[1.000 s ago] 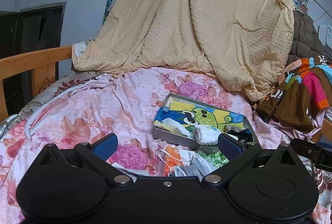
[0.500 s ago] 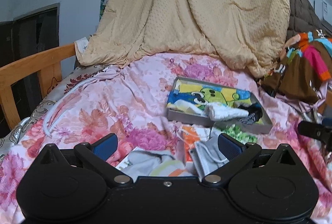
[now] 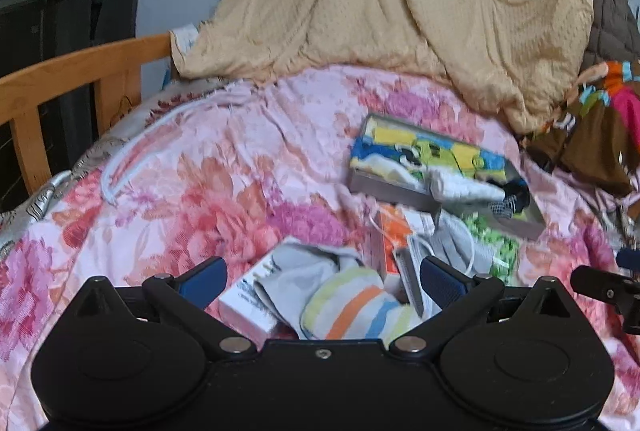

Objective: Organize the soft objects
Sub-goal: 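Grasp the cartoon-printed pouch with the right tool while the left tool grasps the striped sock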

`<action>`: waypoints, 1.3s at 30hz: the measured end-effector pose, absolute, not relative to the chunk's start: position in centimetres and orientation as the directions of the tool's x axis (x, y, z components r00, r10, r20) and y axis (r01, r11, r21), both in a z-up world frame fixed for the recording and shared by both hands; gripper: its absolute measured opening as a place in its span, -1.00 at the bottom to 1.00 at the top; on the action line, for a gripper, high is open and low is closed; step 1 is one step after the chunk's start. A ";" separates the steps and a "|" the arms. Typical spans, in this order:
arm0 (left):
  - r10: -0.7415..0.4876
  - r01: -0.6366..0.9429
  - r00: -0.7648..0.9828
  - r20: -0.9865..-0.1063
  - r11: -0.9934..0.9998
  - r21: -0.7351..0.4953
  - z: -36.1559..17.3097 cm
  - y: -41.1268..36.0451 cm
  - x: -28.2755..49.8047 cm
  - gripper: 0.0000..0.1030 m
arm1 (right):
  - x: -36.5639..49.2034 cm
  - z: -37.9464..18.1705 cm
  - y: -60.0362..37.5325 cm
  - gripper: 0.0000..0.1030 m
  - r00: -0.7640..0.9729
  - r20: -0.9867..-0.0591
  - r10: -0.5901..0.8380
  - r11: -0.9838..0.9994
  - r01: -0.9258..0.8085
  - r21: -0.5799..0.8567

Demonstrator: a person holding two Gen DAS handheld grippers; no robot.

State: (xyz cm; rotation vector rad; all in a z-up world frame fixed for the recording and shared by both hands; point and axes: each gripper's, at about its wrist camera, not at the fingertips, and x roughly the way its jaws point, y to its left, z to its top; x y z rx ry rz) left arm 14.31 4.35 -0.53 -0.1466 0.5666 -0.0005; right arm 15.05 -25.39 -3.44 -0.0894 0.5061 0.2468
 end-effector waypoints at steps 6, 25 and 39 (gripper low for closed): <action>-0.055 -0.043 0.796 -0.603 0.988 -0.147 -1.5 4.2 15.1 0.98 | 15.4 -4.1 -24.8 0.99 0.822 -0.521 0.229 0.961 -0.278 -0.016; -0.150 0.013 0.671 -0.726 0.981 -0.191 -4.0 3.3 16.5 0.98 | 15.5 -9.5 -19.1 0.99 0.671 -0.674 0.309 0.764 -0.597 -0.244; -0.240 0.095 0.582 -0.777 0.969 -0.229 -6.0 1.4 17.9 0.98 | 16.7 -10.4 -18.9 0.99 0.654 -0.706 0.272 0.754 -0.601 -0.266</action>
